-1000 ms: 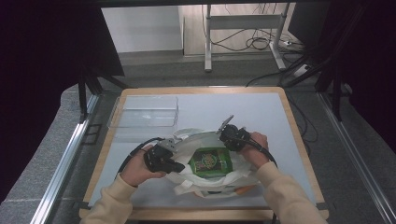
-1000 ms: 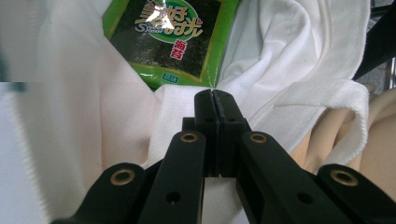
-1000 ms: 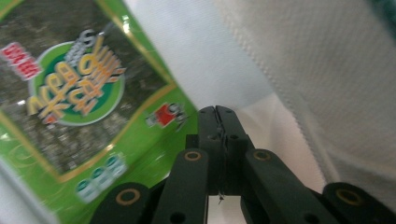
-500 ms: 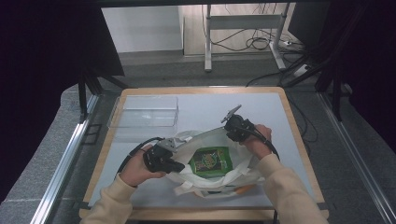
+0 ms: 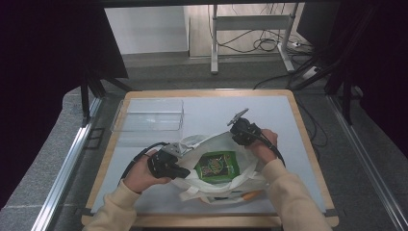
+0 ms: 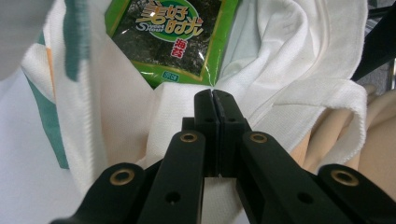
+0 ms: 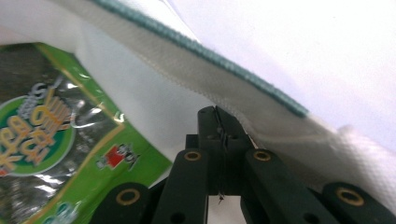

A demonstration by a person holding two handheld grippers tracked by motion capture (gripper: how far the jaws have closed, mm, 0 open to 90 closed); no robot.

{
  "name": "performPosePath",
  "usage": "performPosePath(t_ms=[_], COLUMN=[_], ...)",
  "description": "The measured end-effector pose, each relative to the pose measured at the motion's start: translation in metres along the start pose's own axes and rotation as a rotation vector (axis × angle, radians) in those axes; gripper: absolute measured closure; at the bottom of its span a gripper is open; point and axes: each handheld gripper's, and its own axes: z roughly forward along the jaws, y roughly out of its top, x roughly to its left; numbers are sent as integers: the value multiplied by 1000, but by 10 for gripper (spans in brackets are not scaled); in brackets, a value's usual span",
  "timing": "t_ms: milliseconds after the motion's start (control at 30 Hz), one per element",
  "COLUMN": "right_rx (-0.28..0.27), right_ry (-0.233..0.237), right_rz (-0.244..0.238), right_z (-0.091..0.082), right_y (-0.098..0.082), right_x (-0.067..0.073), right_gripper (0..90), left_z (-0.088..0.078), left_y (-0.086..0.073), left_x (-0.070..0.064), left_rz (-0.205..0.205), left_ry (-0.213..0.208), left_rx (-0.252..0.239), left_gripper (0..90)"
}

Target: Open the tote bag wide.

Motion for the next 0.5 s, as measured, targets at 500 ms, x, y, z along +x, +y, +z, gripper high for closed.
performPosePath(t_ms=[500], right_rx=[-107], right_ry=[121], right_rz=[49], right_z=[-33], right_y=[-21], right_x=[19], right_gripper=[869], left_z=[-11], left_y=[-1], left_x=[-2], left_rz=[-9], left_ry=[28], left_rx=[-65], left_gripper=[894])
